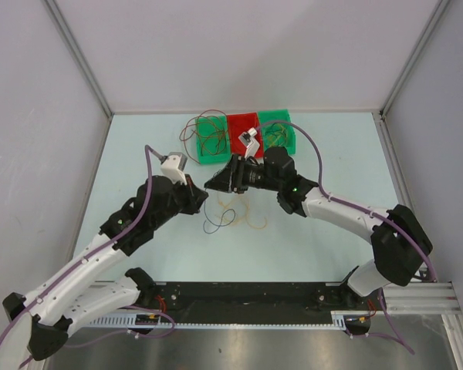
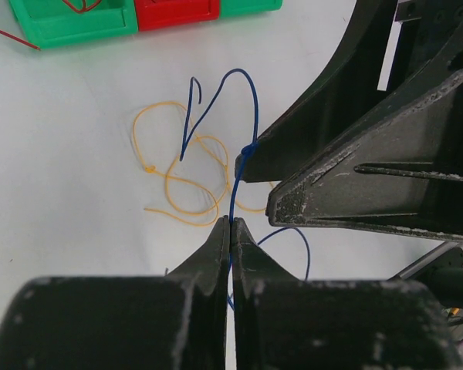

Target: Untangle the cables

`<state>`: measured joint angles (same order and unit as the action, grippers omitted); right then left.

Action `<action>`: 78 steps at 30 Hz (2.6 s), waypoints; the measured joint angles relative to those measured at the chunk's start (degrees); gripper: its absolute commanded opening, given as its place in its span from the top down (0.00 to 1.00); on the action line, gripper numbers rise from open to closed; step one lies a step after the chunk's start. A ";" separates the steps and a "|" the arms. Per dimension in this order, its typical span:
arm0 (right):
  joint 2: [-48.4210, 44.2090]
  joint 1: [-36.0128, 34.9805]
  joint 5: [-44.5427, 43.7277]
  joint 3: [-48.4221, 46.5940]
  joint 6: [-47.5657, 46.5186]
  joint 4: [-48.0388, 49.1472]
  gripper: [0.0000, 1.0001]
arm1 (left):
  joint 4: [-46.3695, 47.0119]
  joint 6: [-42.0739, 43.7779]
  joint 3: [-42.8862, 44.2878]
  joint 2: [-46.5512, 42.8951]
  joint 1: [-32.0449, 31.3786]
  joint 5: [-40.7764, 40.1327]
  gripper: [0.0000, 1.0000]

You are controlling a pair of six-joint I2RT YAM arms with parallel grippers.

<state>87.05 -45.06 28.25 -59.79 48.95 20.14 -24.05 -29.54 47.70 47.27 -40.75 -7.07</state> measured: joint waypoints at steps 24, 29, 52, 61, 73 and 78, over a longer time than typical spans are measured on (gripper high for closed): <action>2.01 -0.09 -2.10 0.00 0.94 2.08 0.69 | 0.85 0.00 -0.15 -0.24 0.00 0.02 1.00; 2.01 0.17 -2.62 0.00 0.96 2.05 0.69 | 1.14 -0.02 -0.52 -0.31 0.00 0.26 1.00; 2.01 2.43 -3.06 0.00 0.48 1.84 1.00 | -0.50 -1.03 -1.49 -0.42 0.00 -0.39 0.03; 1.99 12.52 -3.48 -2.89 -5.81 -5.38 1.00 | -13.44 -0.76 1.60 -4.07 0.00 -7.89 0.03; 2.91 22.14 -10.64 -17.16 -19.45 -15.37 1.00 | -17.73 1.07 -0.11 -11.91 0.00 -11.13 0.05; 7.72 24.35 -13.57 -24.81 -23.67 -17.49 1.00 | -17.73 1.46 -0.13 -10.78 0.00 -11.21 0.06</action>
<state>94.76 -20.71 14.68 -84.60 25.28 2.66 -41.78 -28.08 47.57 36.49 -40.75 -18.28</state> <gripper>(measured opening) 0.054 0.950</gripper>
